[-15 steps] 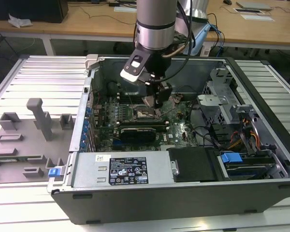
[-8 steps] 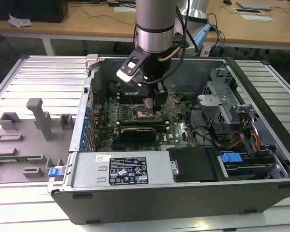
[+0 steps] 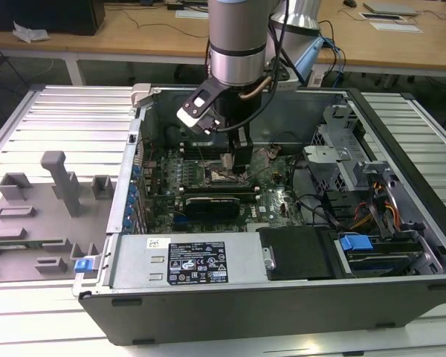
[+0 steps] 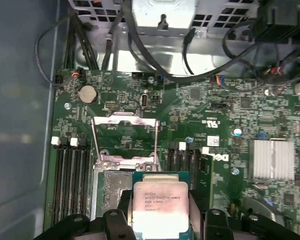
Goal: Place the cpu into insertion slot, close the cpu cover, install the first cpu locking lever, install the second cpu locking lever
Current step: 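Place the cpu into insertion slot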
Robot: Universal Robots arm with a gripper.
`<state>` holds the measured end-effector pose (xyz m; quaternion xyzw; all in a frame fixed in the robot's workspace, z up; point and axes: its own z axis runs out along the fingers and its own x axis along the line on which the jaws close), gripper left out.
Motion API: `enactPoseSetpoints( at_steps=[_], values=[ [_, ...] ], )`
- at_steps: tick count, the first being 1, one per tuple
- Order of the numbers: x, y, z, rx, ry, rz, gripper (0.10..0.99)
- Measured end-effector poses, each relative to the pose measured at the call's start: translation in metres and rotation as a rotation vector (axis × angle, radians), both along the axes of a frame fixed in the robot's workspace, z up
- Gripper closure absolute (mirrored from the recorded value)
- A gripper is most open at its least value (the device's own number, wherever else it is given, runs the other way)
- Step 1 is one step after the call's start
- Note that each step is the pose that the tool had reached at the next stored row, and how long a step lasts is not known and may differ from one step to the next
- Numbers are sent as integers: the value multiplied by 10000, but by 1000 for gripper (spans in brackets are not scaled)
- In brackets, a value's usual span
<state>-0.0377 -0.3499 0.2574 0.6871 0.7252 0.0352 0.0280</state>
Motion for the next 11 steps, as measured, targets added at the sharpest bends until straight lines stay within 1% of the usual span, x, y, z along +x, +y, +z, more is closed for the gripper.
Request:
enactPoseSetpoints(
  at_steps=[7,11],
  values=[
    [-12,118,-115,-18,1,1,549],
    [-33,162,-159,-27,-2,1,549]
  ],
)
